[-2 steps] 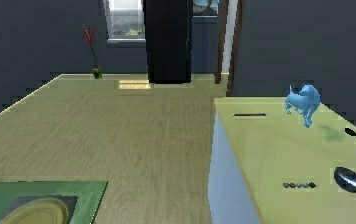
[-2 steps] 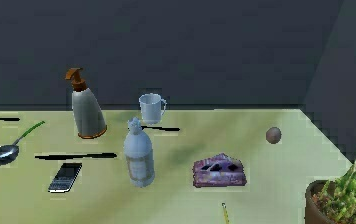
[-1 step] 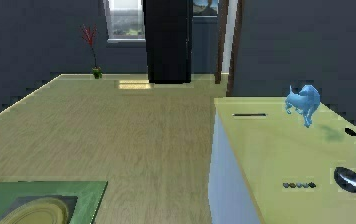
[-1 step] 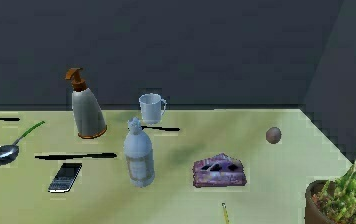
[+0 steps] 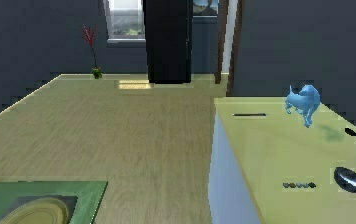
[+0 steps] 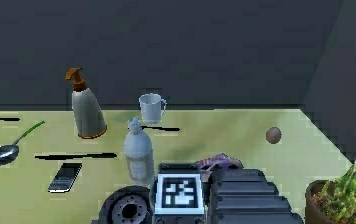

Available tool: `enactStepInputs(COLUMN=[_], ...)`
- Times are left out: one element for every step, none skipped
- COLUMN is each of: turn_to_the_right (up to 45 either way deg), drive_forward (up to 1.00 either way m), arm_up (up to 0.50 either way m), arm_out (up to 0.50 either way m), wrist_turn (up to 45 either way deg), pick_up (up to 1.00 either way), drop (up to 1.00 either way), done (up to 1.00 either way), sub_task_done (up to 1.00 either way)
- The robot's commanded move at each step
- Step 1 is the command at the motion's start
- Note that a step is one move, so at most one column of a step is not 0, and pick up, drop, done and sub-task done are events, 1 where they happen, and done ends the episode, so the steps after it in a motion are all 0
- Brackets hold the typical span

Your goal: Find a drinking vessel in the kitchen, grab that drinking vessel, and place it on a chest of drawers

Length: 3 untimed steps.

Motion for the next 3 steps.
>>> enactStepInputs(turn_to_the_right=[0.0, 0.0, 0.0], drive_forward=[0.0, 0.0, 0.0], arm_up=[0.0, 0.0, 0.0], arm_out=[0.4, 0.0, 0.0], wrist_turn=[0.0, 45.0, 45.0], pick_up=[0.0, 0.0, 0.0], drop=[0.0, 0.0, 0.0], done=[0.0, 0.0, 0.0], sub_task_done=[0.0, 0.0, 0.0])
